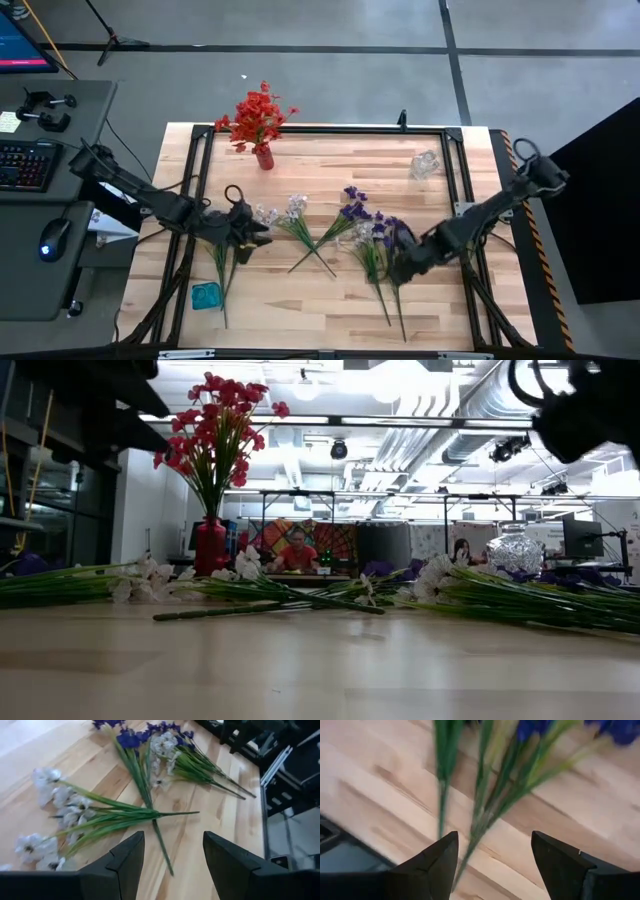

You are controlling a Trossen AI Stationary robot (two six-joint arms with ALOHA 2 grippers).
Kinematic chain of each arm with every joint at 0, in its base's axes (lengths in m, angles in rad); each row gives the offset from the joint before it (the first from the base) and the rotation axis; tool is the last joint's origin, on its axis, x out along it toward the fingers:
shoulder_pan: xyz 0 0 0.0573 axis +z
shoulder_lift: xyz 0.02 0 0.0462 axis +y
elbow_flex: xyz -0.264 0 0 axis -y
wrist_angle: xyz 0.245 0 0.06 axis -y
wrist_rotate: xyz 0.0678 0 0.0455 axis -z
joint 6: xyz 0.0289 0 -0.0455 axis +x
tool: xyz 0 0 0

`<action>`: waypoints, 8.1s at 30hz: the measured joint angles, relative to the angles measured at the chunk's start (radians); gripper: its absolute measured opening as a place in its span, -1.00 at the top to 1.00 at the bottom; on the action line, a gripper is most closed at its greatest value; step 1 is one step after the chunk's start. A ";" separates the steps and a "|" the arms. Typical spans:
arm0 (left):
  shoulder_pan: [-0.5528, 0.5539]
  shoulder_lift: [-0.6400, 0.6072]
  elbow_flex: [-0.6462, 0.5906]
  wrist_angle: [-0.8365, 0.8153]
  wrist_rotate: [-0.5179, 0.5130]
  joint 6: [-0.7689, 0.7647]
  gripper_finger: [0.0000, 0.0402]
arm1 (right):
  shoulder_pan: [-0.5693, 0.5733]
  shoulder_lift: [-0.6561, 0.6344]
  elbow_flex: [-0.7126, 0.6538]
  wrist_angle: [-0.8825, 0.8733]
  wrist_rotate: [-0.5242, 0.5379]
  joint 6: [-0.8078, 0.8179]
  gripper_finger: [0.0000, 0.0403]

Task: Sort flowers into vase by color
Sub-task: Put the right violet flowers into the transparent vase, then put the right purple flowers into the transparent vase

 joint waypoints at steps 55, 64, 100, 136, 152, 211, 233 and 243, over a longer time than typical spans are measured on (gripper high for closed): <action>0.367 -0.011 0.000 0.308 -0.066 0.309 0.05 | 0.138 0.040 0.148 -0.346 -0.065 0.191 0.99; 0.416 -0.011 0.000 0.308 -0.044 0.313 0.05 | 0.075 -0.198 0.149 -0.151 0.534 0.118 1.00; 0.417 -0.011 0.000 0.361 -0.135 0.380 0.05 | -0.865 -0.244 0.052 -0.325 1.322 -0.296 1.00; 0.417 -0.011 0.000 0.353 -0.157 0.449 0.05 | -0.829 -0.244 0.095 -0.359 0.897 -0.598 -0.28; 0.417 -0.011 0.000 0.249 -0.023 0.457 0.05 | -0.381 -0.238 0.050 -0.085 0.267 -0.082 -0.29; 0.691 -0.076 0.138 -0.163 0.431 0.858 0.05 | -0.432 0.749 0.787 -0.105 0.093 0.673 -0.29; 0.695 -0.075 0.137 -0.181 0.391 0.858 0.05 | -0.456 0.837 0.788 -0.082 0.027 0.648 -0.07; 0.742 -0.075 0.138 -0.194 0.335 0.891 0.05 | -0.482 0.820 0.785 -0.219 0.072 0.493 0.90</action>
